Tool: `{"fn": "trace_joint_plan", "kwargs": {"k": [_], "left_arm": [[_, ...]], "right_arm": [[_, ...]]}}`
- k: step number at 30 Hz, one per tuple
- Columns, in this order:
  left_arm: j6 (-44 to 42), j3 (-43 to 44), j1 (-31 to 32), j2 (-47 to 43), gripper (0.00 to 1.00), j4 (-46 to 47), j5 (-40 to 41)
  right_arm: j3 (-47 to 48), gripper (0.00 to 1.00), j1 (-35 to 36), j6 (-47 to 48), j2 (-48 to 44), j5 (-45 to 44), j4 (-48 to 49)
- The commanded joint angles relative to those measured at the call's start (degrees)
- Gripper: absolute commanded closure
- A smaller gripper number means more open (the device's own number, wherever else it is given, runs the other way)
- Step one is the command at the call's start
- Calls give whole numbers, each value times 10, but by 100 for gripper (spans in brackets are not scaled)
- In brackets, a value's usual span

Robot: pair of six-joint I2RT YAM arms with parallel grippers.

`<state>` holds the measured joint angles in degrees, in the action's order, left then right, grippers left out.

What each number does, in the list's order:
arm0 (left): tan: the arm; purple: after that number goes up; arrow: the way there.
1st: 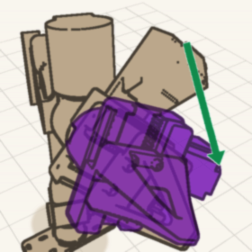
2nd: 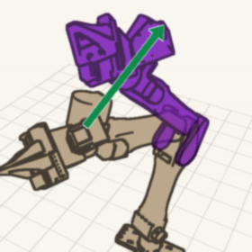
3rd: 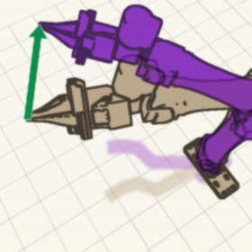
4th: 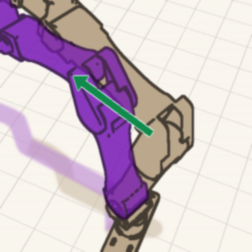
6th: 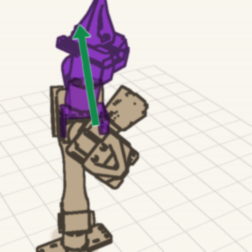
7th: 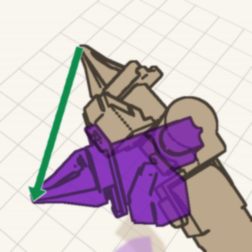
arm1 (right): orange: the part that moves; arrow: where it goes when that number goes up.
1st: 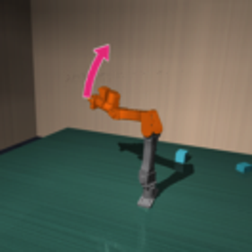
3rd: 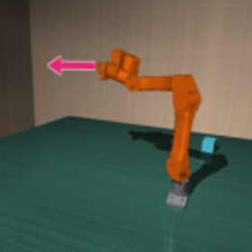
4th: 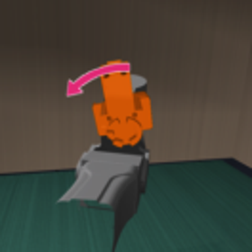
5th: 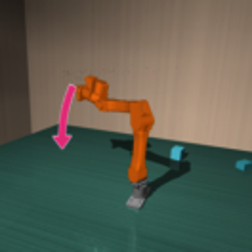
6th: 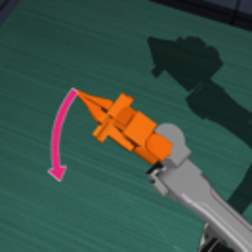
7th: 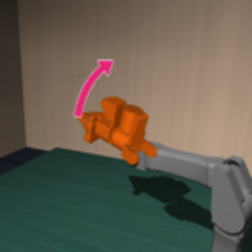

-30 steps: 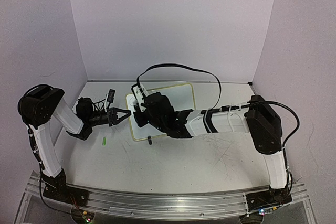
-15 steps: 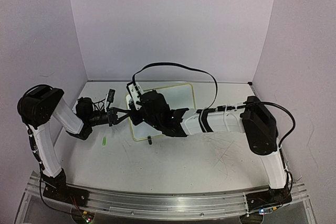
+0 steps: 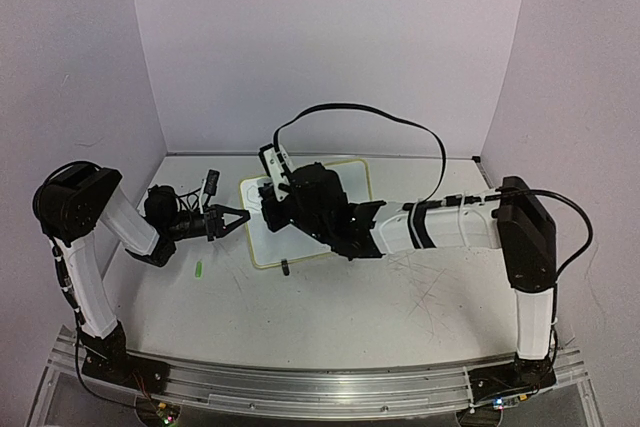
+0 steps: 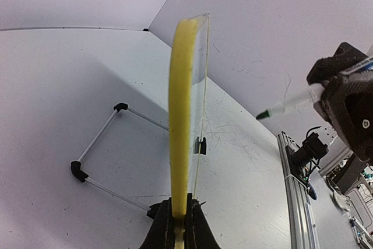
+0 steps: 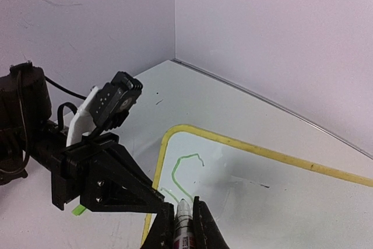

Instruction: Write a sentence on the whiteboard

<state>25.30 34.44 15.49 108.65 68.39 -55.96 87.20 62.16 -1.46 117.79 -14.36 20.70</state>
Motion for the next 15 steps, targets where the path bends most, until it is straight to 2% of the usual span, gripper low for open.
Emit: {"fn": "trace_joint_plan", "kwargs": {"k": [1,15], "left_arm": [[-21,5,3,-17,100,-16,-2],[-26,6,3,-20,100,-25,0]], "right_arm": [[15,100,-8,10,-4,-21,20],[53,100,-16,9,32,-6,9]]}}
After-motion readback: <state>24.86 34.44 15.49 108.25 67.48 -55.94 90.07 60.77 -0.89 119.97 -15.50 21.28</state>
